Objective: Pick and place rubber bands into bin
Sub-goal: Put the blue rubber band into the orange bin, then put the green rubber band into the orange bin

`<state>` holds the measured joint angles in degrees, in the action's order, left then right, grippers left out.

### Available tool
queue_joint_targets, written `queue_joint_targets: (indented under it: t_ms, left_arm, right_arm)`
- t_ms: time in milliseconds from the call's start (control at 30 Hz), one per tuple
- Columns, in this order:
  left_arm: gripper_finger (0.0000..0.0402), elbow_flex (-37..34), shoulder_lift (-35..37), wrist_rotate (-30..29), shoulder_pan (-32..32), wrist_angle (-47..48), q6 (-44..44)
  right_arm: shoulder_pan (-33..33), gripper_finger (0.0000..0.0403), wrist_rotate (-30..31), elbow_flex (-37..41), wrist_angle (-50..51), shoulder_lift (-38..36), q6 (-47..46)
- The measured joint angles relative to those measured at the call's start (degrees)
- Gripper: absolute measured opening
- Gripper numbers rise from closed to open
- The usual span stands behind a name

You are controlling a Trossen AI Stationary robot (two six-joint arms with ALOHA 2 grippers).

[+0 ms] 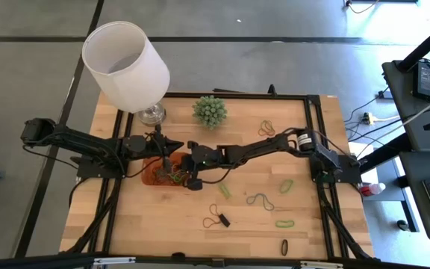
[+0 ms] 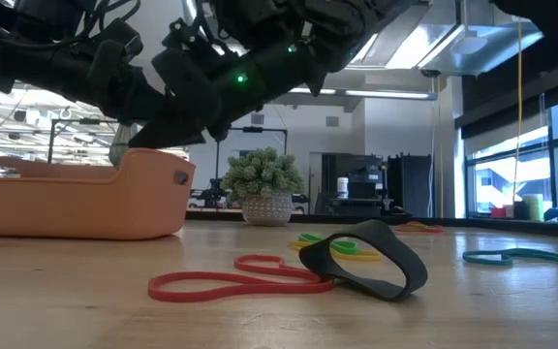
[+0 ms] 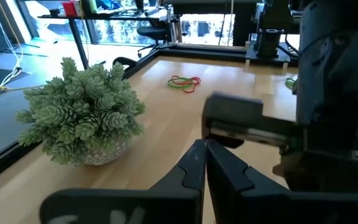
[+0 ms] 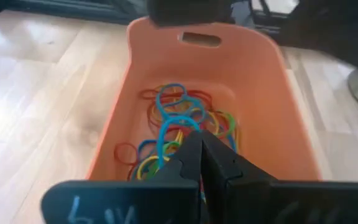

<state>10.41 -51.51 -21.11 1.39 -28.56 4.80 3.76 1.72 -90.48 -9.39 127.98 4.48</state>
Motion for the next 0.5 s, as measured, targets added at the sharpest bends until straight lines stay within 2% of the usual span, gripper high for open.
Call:
queue_joint_targets:
  t_ms: [200,500]
  left_arm:
    - [0.0008,0.00,0.00,-0.04,0.00,0.05,0.00]
    - [0.0007,0.00,-0.02,-0.04,0.00,0.07,0.02]
  right_arm:
    - [-0.03,0.0027,0.13,-0.02,0.12,-0.04,0.00]
    - [-0.57,0.0109,0.15,-0.02,2.54,-1.13,-2.20]
